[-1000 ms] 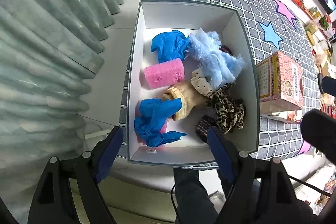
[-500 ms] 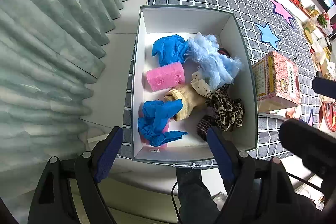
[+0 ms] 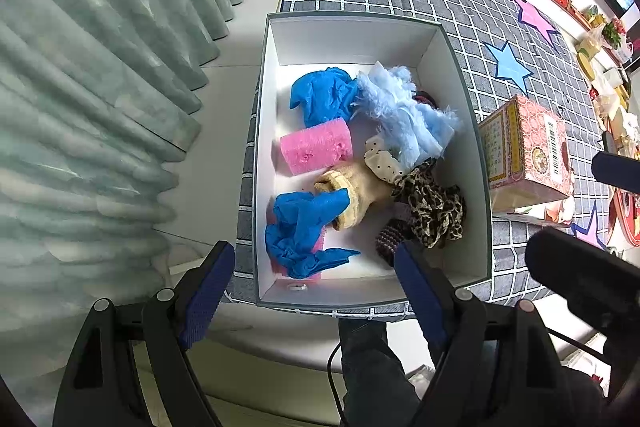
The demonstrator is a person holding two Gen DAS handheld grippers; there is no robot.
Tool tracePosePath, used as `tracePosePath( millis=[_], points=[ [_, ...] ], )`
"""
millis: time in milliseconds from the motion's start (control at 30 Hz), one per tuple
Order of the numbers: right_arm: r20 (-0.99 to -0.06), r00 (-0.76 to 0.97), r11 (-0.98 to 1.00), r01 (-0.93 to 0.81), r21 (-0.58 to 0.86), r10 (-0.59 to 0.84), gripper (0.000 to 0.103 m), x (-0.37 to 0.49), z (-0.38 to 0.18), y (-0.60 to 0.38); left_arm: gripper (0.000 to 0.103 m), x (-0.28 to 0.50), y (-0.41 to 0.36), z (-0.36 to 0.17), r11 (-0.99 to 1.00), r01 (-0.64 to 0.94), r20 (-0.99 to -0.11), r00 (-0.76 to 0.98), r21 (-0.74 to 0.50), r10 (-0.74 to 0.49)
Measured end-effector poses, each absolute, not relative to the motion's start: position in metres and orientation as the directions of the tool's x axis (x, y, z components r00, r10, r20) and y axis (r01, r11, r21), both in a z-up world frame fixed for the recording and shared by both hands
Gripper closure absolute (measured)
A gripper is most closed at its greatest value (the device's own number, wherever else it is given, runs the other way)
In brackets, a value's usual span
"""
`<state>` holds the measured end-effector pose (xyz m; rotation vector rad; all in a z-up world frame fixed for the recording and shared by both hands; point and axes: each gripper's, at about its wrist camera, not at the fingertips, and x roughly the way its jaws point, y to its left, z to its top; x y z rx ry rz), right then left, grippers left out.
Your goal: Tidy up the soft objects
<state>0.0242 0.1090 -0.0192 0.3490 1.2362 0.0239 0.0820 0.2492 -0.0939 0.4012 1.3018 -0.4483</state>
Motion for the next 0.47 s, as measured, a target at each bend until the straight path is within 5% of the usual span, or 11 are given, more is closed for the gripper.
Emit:
tracePosePath(
  millis=[467],
  points=[
    [-0.923, 0.313, 0.948, 0.149, 0.281, 0.224, 0.0, 0.03, -0.025, 0.115, 0.018, 0.089, 0.267, -0.091, 0.877, 0.475, -0.965, 0.194, -0.066, -0.178]
  ],
)
